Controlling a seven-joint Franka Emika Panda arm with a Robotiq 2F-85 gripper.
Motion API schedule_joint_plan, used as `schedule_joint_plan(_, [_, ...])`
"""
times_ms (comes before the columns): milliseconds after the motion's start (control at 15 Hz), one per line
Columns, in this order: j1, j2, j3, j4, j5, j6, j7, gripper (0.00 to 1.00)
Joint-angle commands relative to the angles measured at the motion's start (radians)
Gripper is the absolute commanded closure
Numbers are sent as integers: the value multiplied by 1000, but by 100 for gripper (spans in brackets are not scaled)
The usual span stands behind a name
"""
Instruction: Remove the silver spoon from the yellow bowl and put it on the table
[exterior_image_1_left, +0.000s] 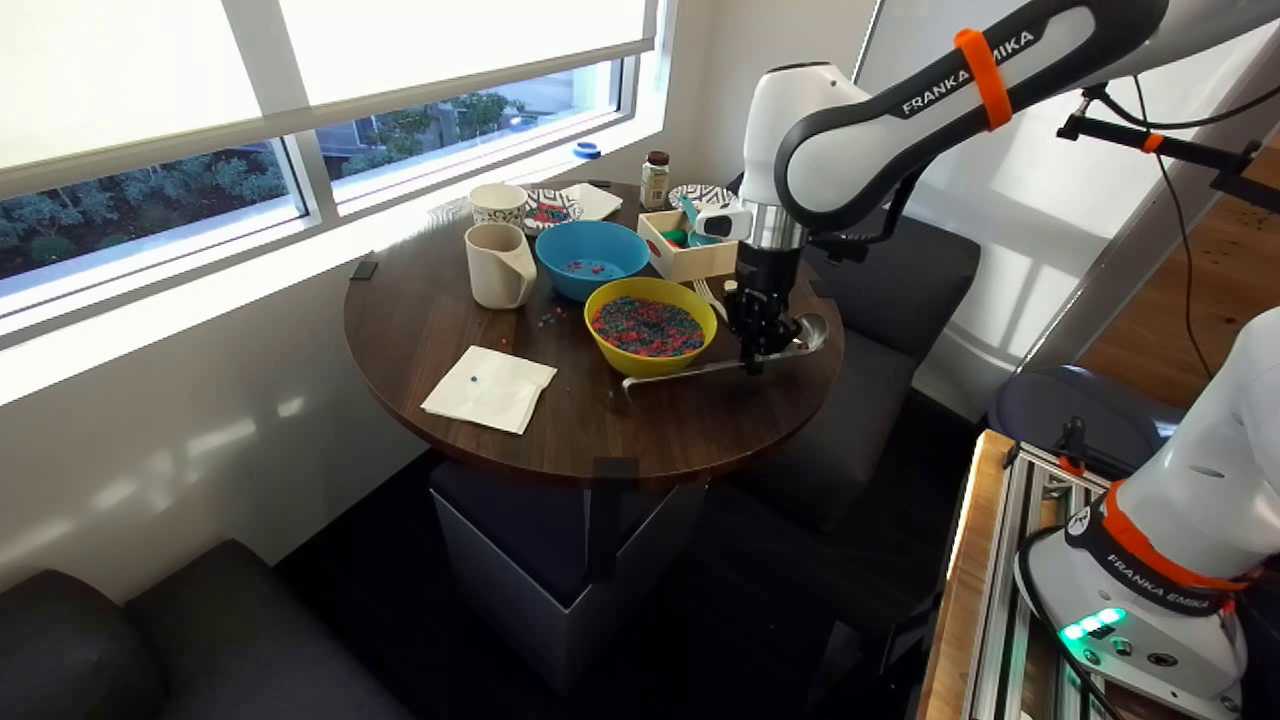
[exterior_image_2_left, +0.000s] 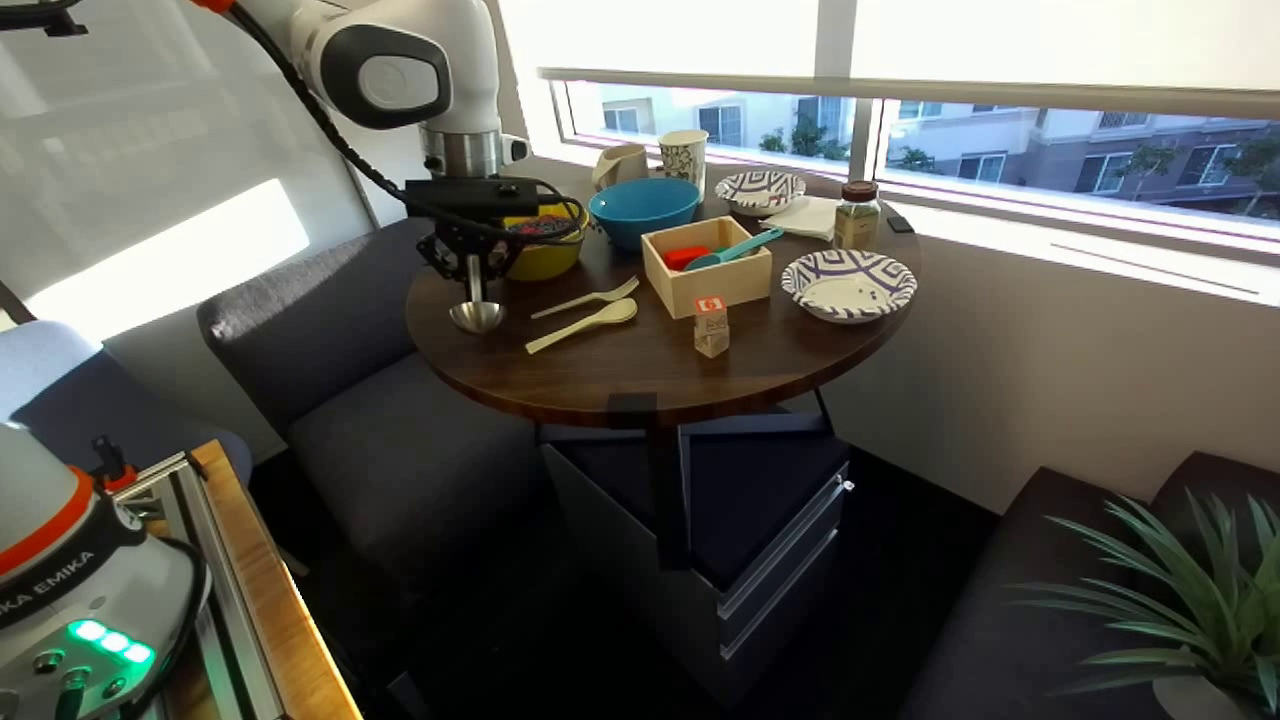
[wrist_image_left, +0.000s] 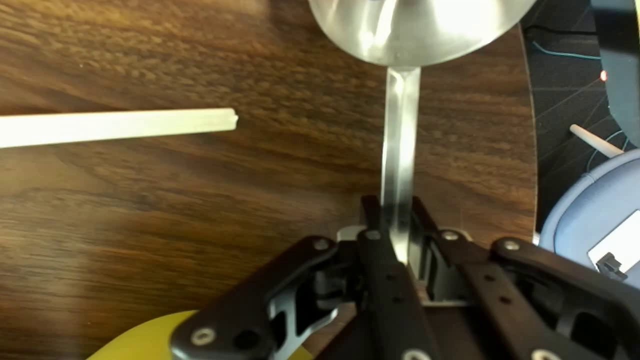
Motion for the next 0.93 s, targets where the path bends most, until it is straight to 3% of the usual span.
schedule_joint_plan(0, [11, 36, 6, 33, -42, 11, 38, 96])
schedule_joint_plan(867, [10, 91, 13, 72, -78, 17, 53, 96])
